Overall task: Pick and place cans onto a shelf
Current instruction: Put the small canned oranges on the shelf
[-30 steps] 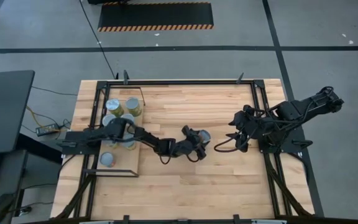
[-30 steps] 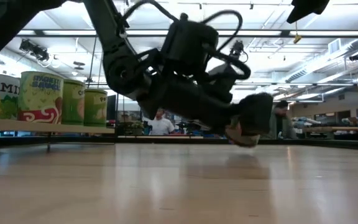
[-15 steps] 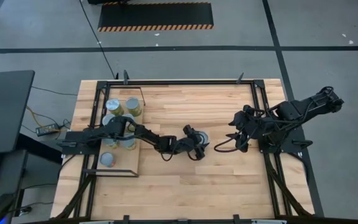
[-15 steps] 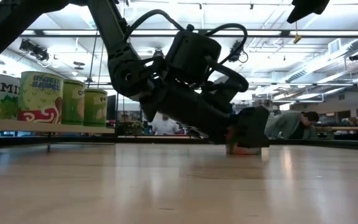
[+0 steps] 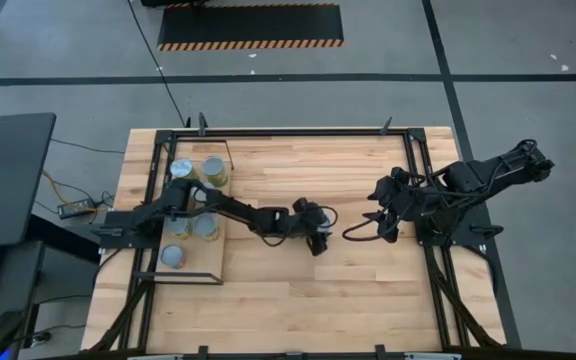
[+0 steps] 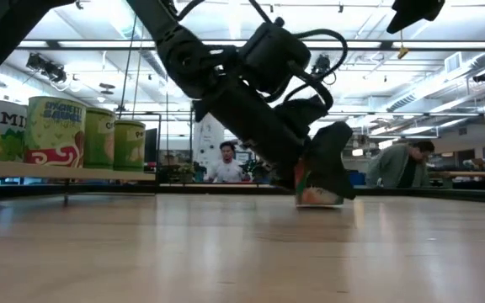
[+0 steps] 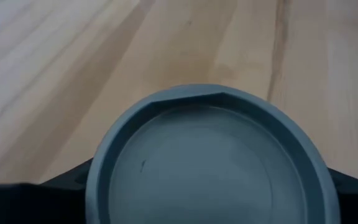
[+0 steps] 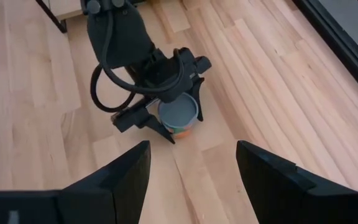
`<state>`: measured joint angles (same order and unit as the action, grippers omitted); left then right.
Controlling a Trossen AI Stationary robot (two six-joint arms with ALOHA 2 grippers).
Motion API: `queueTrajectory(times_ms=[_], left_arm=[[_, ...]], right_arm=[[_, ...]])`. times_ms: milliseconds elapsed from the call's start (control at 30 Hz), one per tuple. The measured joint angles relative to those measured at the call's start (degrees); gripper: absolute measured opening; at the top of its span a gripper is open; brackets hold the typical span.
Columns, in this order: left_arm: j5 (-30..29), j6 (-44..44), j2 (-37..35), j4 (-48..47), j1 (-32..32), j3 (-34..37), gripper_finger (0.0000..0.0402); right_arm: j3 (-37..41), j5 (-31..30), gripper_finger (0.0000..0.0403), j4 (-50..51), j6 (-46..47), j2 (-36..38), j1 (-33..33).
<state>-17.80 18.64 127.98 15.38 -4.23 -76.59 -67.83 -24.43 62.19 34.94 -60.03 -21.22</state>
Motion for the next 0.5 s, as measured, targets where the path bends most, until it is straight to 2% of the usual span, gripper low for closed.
queueTrajectory(times_ms=[133, 300, 500], left_arm=[[1.53, -3.76, -0.02, -2.28, 0.36, -1.36, 0.0315], [4.98, -4.49, -0.26, -17.11, 1.35, -6.58, 0.0316], [4.51, -9.47, -0.09, -19.41, 1.14, -8.83, 0.0311]], right_arm=[[0.0, 0.03, 0.0245, 0.0, 1.31, 0.0, 0.03], [0.0, 0.04, 0.025, -0.1, 2.9, 0.0, 0.05], [0.0, 0.04, 0.0282, -0.6, 2.36, 0.0, 0.05]])
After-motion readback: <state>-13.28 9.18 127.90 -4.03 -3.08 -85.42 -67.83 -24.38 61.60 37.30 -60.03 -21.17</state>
